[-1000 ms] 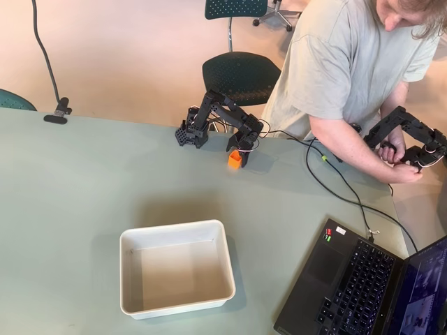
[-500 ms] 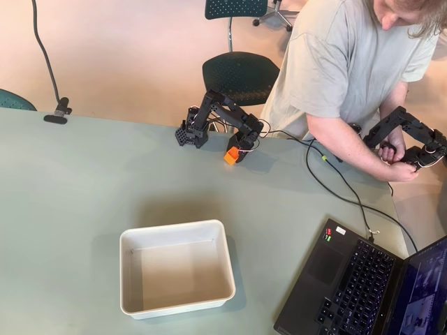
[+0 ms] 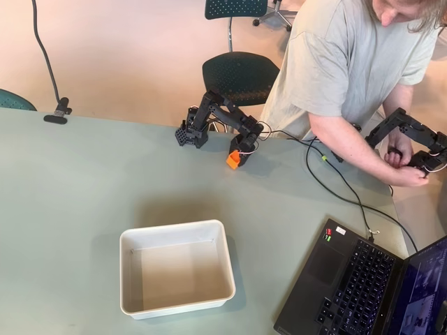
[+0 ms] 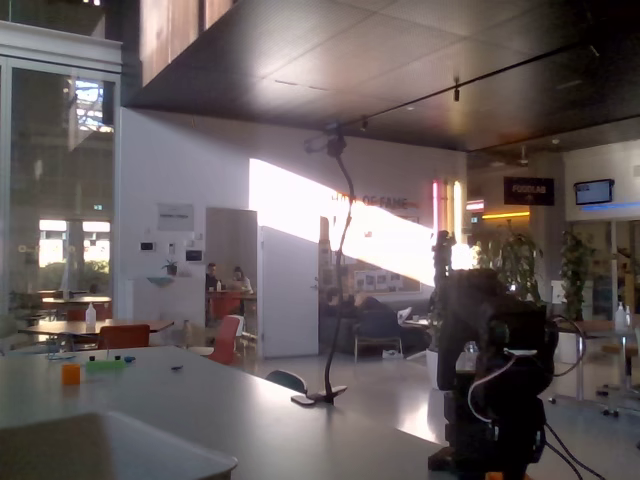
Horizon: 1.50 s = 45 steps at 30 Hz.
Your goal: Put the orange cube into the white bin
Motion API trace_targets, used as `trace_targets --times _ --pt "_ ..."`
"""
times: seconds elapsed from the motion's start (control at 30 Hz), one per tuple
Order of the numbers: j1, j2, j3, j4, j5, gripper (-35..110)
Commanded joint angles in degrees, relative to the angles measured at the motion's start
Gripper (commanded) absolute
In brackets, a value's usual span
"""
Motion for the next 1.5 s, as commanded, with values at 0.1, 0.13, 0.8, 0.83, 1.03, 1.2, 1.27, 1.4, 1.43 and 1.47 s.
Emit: trace_targets --times 0.1,0.13,0.8,0.83,1.03,1.2,1.27,1.4,1.43,1.47 --pt "7.65 2.81 -13.45 0.53 -0.26 27" --pt "8.88 3.69 -15.91 0.53 -0.26 27" --pt "43.77 8.35 -53.88 -9.84 0.35 27" --pt "45.44 8.26 -53.44 -12.57 0.35 27" --pt "51.06 1.41 -53.26 -30.67 0.62 27" --pt "52.82 -6.06 -53.53 -38.41 5.54 28" --pt "52.65 -9.23 -53.88 -41.22 11.95 28" --pt "52.21 -12.74 -53.96 -46.93 25.22 28" --pt "52.21 -13.36 -53.96 -48.52 27.69 28" --pt "52.21 -14.33 -53.96 -50.1 29.71 28"
